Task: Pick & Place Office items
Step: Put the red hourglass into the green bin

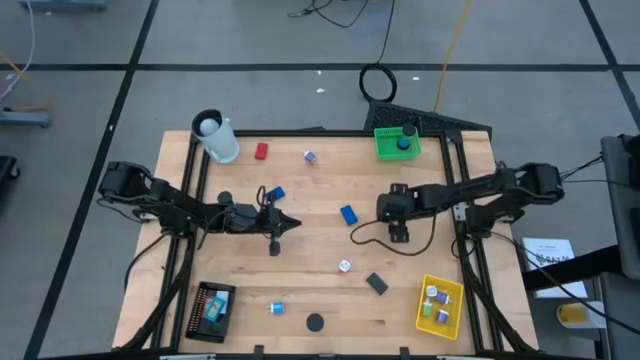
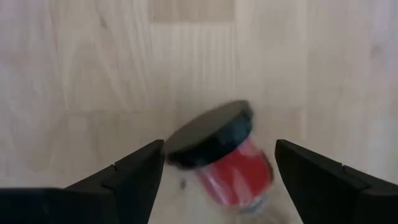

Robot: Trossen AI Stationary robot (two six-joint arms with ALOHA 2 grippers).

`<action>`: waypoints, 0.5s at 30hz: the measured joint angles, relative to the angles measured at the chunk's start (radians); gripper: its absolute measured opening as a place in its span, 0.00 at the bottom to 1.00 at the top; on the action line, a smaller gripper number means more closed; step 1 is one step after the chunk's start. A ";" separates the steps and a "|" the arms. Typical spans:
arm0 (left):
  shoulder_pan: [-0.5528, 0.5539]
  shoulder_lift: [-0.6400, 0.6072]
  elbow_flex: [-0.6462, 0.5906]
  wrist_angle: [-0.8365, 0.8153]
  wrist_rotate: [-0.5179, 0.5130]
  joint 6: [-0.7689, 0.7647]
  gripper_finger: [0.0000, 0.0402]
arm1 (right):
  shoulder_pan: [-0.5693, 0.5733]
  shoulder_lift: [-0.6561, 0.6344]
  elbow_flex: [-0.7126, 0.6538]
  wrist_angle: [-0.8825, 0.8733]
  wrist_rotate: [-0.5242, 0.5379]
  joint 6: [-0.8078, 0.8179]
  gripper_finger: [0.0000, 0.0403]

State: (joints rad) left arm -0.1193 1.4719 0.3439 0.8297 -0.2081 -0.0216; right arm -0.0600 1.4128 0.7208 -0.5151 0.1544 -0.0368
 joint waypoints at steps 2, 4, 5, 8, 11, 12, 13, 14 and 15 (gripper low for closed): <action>0.000 0.000 0.000 -0.006 0.000 0.000 0.06 | -0.006 0.011 0.000 0.015 -0.003 0.040 0.72; 0.000 0.000 0.000 -0.006 0.000 -0.001 0.06 | -0.007 0.017 0.001 0.029 0.002 0.068 0.70; 0.000 0.000 0.000 -0.006 0.000 -0.002 0.06 | -0.007 0.021 0.002 0.030 0.001 0.074 0.69; 0.000 0.000 0.000 -0.006 0.000 -0.005 0.06 | -0.005 0.026 0.002 0.024 0.000 0.077 0.63; 0.000 0.000 0.000 -0.006 0.000 -0.006 0.06 | -0.005 0.026 0.002 0.026 0.001 0.078 0.54; 0.000 0.000 0.000 -0.006 0.000 -0.006 0.06 | -0.006 0.026 0.002 0.032 0.002 0.081 0.51; 0.000 0.000 0.000 -0.006 0.000 -0.006 0.06 | -0.005 0.022 0.002 0.035 0.002 0.087 0.48; 0.000 0.000 0.000 -0.006 0.000 -0.006 0.06 | -0.005 0.019 0.002 0.040 0.003 0.093 0.45; 0.000 0.000 0.000 -0.006 0.000 -0.006 0.06 | -0.005 0.016 0.002 0.048 0.006 0.101 0.42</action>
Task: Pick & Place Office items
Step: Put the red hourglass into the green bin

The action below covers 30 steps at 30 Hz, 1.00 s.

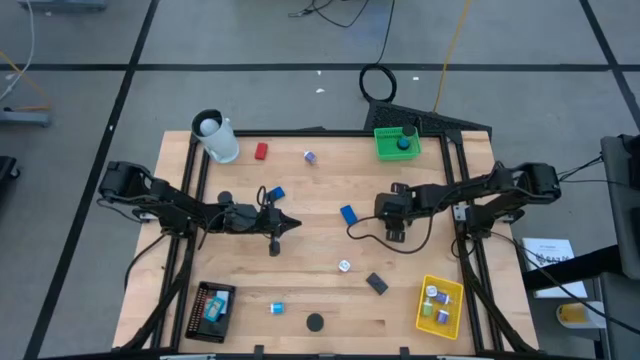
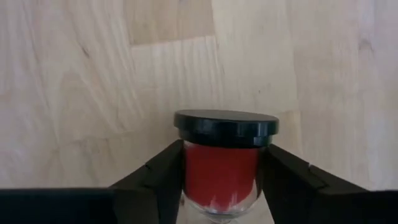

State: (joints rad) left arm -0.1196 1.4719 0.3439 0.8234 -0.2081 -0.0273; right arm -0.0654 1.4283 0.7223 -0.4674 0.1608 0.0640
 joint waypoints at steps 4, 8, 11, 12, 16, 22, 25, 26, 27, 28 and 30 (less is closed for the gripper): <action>0.000 0.000 0.000 -0.004 0.000 -0.001 0.06 | 0.002 -0.031 -0.001 0.084 0.066 0.023 0.40; 0.000 0.000 0.000 -0.009 0.001 -0.010 0.06 | 0.002 -0.083 -0.010 0.268 0.149 0.030 0.40; -0.003 0.000 0.000 -0.014 0.001 -0.011 0.06 | 0.003 -0.112 -0.102 0.609 0.208 0.029 0.40; -0.005 0.000 0.000 -0.014 0.001 -0.011 0.06 | 0.003 -0.113 -0.151 0.746 0.221 0.027 0.40; -0.017 0.000 0.000 -0.013 0.001 -0.007 0.06 | 0.003 -0.087 -0.359 1.257 0.278 0.004 0.40; -0.020 0.000 0.000 -0.005 -0.001 0.003 0.06 | 0.002 -0.002 -0.550 1.669 0.342 -0.005 0.41; -0.021 0.000 0.000 -0.001 -0.002 0.006 0.06 | 0.001 0.036 -0.554 1.675 0.364 -0.005 0.41; -0.021 0.000 0.000 0.001 -0.002 0.006 0.06 | 0.001 0.050 -0.550 1.674 0.367 -0.005 0.41; -0.021 0.000 0.000 0.002 -0.002 0.006 0.06 | 0.001 0.066 -0.542 1.672 0.366 -0.012 0.41; -0.021 0.000 0.000 0.002 -0.002 0.006 0.06 | 0.000 0.083 -0.530 1.673 0.366 -0.020 0.41; -0.021 0.000 0.000 0.002 -0.002 0.006 0.06 | -0.004 0.112 -0.508 1.688 0.366 -0.035 0.41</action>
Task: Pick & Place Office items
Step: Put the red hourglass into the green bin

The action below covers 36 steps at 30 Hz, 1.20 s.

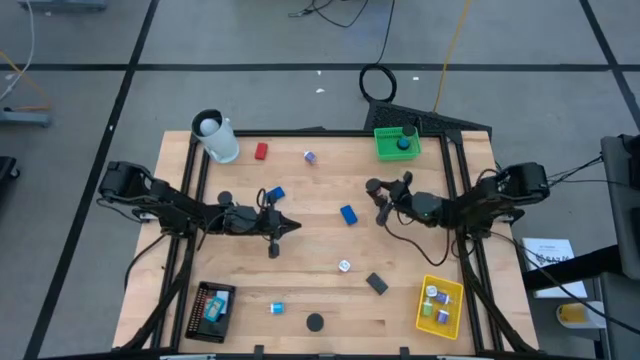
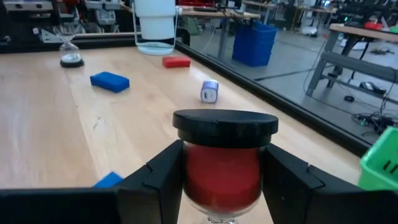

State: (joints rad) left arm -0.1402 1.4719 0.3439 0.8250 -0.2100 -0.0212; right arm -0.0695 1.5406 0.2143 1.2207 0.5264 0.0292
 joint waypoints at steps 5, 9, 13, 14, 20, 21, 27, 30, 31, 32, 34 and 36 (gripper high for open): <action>0.000 0.000 0.000 -0.001 0.000 0.000 0.06 | -0.024 0.105 0.065 0.092 -0.006 -0.052 0.41; 0.000 0.000 0.000 -0.006 0.000 -0.001 0.06 | -0.058 0.211 0.093 0.188 -0.060 -0.069 0.41; 0.000 0.000 0.000 -0.010 0.000 -0.002 0.06 | -0.076 0.307 0.098 0.310 -0.107 -0.071 0.41; 0.000 0.000 0.000 -0.010 0.001 -0.002 0.06 | -0.078 0.324 0.098 0.329 -0.112 -0.072 0.41; 0.000 0.000 0.000 -0.009 0.001 -0.002 0.06 | -0.086 0.367 0.102 0.344 -0.112 -0.068 0.43; 0.000 0.000 0.000 -0.009 0.001 -0.002 0.06 | -0.088 0.370 0.102 0.343 -0.112 -0.062 0.43; 0.000 0.000 0.000 -0.009 0.001 -0.002 0.06 | -0.094 0.370 0.102 0.323 -0.112 -0.043 0.44; 0.000 0.000 0.000 -0.010 0.001 -0.002 0.06 | -0.094 0.370 0.102 0.322 -0.111 -0.041 0.44; 0.000 0.000 0.000 -0.010 0.001 -0.002 0.06 | -0.094 0.370 0.102 0.321 -0.111 -0.038 0.45; 0.000 0.000 0.000 -0.010 0.001 -0.002 0.06 | -0.094 0.370 0.102 0.320 -0.111 -0.037 0.45; 0.000 0.000 0.000 -0.011 0.002 -0.002 0.06 | -0.094 0.370 0.102 0.319 -0.110 -0.038 0.47; 0.000 0.000 0.000 -0.011 0.002 -0.002 0.06 | -0.094 0.370 0.102 0.320 -0.110 -0.040 0.49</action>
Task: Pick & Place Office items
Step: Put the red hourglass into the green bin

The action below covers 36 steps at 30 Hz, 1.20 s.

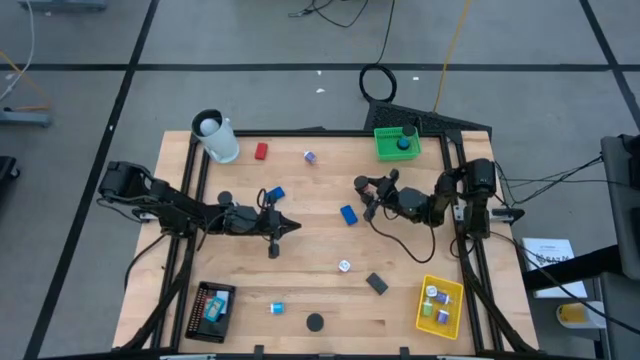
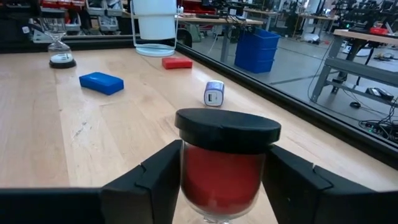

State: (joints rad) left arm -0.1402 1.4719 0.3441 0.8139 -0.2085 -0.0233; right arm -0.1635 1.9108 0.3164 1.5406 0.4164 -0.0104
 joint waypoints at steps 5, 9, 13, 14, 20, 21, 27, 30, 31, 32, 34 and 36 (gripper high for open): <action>0.000 0.000 0.000 -0.001 0.000 0.000 0.06 | 0.000 -0.005 0.000 -0.004 0.001 -0.003 0.54; 0.000 0.000 0.000 -0.002 0.000 0.000 0.06 | 0.001 -0.011 -0.003 -0.005 0.001 -0.004 0.56; 0.000 0.000 0.000 -0.002 0.000 0.000 0.06 | 0.002 -0.033 -0.023 -0.005 0.001 0.000 0.58; 0.000 0.000 0.000 -0.002 0.000 0.000 0.06 | 0.002 -0.041 -0.028 -0.006 0.001 0.009 0.58; 0.000 0.000 0.000 -0.002 0.000 0.000 0.06 | 0.002 -0.052 -0.023 -0.166 0.002 0.109 0.45; 0.000 0.000 0.000 -0.002 0.000 0.000 0.06 | 0.001 -0.054 -0.013 -0.202 0.004 0.130 0.43; 0.000 0.000 0.000 0.002 0.000 0.000 0.06 | -0.010 -0.136 0.093 -0.467 0.002 0.296 0.45; 0.000 0.000 0.000 0.002 0.000 0.000 0.06 | -0.025 -0.245 0.207 -0.845 0.002 0.366 0.53; 0.000 0.000 0.000 0.002 0.000 0.000 0.06 | -0.033 -0.279 0.261 -0.980 0.001 0.398 0.56; 0.000 0.000 0.000 0.003 0.000 0.000 0.06 | -0.042 -0.307 0.313 -1.117 -0.001 0.444 0.58; 0.000 0.000 0.000 0.002 0.000 0.001 0.06 | -0.069 -0.343 0.428 -1.361 -0.012 0.542 0.63; 0.000 0.000 0.000 0.003 0.001 0.000 0.06 | -0.100 -0.348 0.526 -1.537 -0.053 0.614 0.67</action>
State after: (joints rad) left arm -0.1400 1.4719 0.3441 0.8169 -0.2077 -0.0231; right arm -0.2636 1.5630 0.8422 0.0039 0.3633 0.6034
